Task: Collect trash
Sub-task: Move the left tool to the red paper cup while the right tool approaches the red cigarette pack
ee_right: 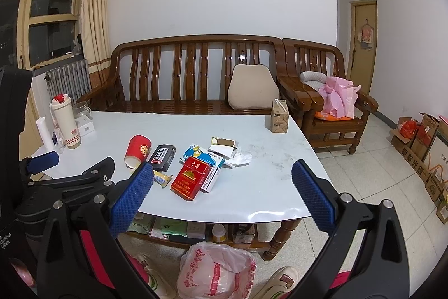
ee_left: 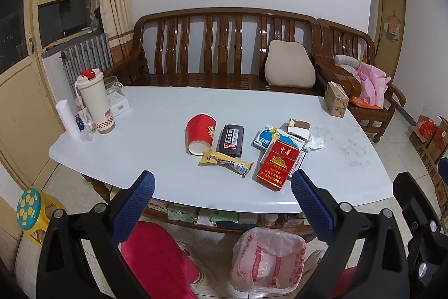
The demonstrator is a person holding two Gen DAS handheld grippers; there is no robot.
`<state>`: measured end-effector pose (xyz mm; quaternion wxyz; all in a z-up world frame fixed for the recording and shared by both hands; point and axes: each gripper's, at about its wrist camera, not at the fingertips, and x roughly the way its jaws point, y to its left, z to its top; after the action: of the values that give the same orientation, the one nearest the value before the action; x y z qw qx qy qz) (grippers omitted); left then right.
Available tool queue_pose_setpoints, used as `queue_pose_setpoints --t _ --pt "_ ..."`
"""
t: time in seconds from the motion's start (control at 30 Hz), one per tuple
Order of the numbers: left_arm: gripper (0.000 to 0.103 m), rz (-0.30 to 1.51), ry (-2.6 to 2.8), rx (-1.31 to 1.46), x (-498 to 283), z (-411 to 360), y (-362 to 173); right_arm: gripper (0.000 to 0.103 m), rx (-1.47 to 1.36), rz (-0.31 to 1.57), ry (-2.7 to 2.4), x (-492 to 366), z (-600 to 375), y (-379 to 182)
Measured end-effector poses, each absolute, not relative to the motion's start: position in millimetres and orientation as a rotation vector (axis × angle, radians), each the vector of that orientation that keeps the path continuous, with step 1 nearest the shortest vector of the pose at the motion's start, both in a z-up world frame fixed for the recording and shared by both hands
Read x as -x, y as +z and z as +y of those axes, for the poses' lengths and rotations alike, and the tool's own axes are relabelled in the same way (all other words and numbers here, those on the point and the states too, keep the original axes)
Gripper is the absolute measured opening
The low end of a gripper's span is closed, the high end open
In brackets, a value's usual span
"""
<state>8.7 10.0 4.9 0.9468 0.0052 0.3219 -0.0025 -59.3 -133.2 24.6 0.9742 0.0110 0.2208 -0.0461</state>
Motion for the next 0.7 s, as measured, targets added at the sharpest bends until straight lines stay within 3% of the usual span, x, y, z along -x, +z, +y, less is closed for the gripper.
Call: queue_pose_setpoints --t 0.33,0.7 --pt "0.095 0.796 -0.072 -0.014 -77.0 48.4 2.3 0.097 0.061 0.513 0.041 7.0 -150.1 21.7" --pt "0.095 0.967 -0.043 -0.134 -172.1 68.5 -5.9 0.097 -0.035 0.622 0.147 -64.4 -199.1 36.4"
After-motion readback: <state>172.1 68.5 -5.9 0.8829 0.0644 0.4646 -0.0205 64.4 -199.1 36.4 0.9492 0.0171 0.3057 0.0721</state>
